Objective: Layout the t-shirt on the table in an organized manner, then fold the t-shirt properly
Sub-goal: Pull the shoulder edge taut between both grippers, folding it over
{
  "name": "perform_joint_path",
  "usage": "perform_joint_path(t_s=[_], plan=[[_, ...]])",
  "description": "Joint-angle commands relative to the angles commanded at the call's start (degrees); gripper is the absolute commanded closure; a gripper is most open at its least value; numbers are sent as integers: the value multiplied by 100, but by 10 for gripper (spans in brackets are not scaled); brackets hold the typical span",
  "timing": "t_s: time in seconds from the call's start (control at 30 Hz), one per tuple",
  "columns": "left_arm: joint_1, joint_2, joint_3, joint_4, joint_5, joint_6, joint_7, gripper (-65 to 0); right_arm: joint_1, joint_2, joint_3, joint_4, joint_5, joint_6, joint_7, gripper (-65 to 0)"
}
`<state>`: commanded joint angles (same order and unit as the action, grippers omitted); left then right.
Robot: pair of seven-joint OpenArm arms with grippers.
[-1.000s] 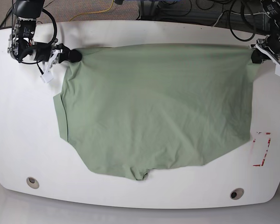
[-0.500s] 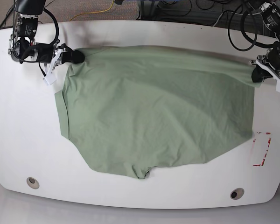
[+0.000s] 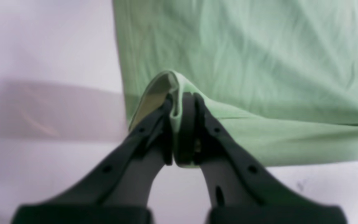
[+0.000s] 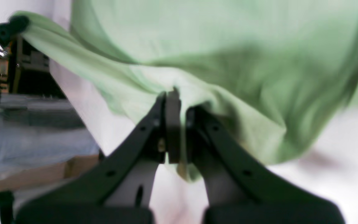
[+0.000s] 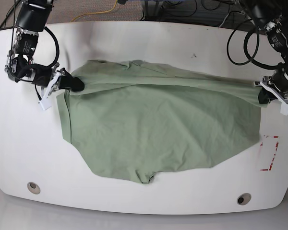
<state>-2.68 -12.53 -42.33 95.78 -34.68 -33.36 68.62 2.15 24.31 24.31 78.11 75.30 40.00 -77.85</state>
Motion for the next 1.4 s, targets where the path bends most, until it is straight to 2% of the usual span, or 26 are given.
perform_joint_path(t_s=[0.13,0.37,0.5,0.6,0.87,0.93,1.17,1.2,1.3,1.33,1.37,1.4], plan=[[-167,-9,62,-466,44,0,-484,0,316,-132,18,-97,-281,0,18,0],[-527,-18,290,-1108,44,18,-686,0,712,-246,35,-615,-756,0,53,-6],[-633,-18,316,-1451,88,26,-976,0,782,-246,18,-712,-765,0,369,-10],[-721,-18,325,-1653,325,26,-1187,0,835,-246,-9,-730,-774,0,545,-14],[-826,-35,325,-1969,721,0,-1503,0,941,-193,-18,-1073,-782,0,580,-14],[-826,-158,325,-2084,703,0,-1521,0,993,-149,-18,-1222,-791,0,580,-14],[-826,-167,484,-2136,703,0,-1538,-3,985,-79,-18,-1327,-791,0,800,-22],[-826,-167,484,-2136,703,0,-1538,-4,985,-79,-18,-1327,-791,0,800,-40],[-826,-167,492,-2136,703,0,-1530,-7,985,-79,-18,-1327,-791,0,800,-159],[-826,-167,519,-2136,703,0,-1521,-22,976,-79,-18,-1327,-791,0,800,-230],[-826,-167,545,-2136,703,0,-1521,-35,976,-79,-18,-1319,-791,0,800,-266],[-826,-167,598,-2136,703,0,-1521,-75,976,-79,-9,-1301,-791,0,800,-339]])
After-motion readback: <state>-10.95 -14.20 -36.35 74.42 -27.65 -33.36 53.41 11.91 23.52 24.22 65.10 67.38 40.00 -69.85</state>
